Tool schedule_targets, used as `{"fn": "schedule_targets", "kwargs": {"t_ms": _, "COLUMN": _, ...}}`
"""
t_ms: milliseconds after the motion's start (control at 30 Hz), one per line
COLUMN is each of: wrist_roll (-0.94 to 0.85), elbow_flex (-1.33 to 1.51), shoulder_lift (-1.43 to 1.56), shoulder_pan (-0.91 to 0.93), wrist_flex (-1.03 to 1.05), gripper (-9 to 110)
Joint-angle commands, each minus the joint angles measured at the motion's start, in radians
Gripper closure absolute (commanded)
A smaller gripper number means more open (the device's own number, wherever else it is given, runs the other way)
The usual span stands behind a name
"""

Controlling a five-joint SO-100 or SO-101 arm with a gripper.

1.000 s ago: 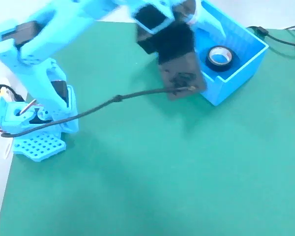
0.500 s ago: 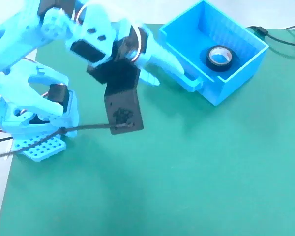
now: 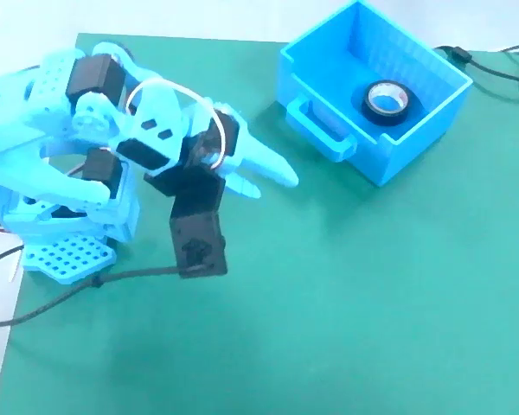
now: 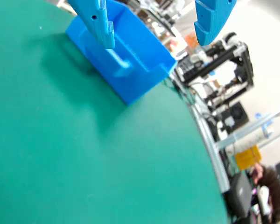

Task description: Put the tape in the box

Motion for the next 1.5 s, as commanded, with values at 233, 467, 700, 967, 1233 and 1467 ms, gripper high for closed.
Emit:
{"fn": "schedule_targets", "kwargs": {"t_ms": 233, "wrist_roll": 0.014, "elbow_flex": 0.209, "shoulder_lift": 0.176, "shoulder_pan": 0.067, "wrist_flex": -0.044, "gripper": 78}}
{"fn": "schedule_targets", "kwargs": {"t_ms": 467, "wrist_roll": 0.012, "elbow_flex": 0.316, "shoulder_lift": 0.284, "shoulder_pan": 0.069, "wrist_flex": -0.037, "gripper": 80}}
{"fn": "schedule_targets", "kwargs": {"t_ms": 700, "wrist_roll": 0.012, "elbow_flex": 0.371, "shoulder_lift": 0.31, "shoulder_pan": 0.063, "wrist_flex": -0.048, "gripper": 83}}
{"fn": "schedule_targets", "kwargs": {"t_ms": 967, "wrist_roll": 0.014, "elbow_flex": 0.414, "shoulder_lift": 0.31, "shoulder_pan": 0.058, "wrist_flex": -0.086, "gripper": 85}}
{"fn": "schedule_targets", "kwargs": {"t_ms": 1233, "wrist_roll": 0.012, "elbow_flex": 0.457, "shoulder_lift": 0.31, "shoulder_pan": 0.035, "wrist_flex": -0.115, "gripper": 87}}
{"fn": "schedule_targets", "kwargs": {"t_ms": 1467, "wrist_roll": 0.009, "elbow_flex": 0.468, "shoulder_lift": 0.31, "shoulder_pan": 0.032, "wrist_flex": -0.124, "gripper": 94}}
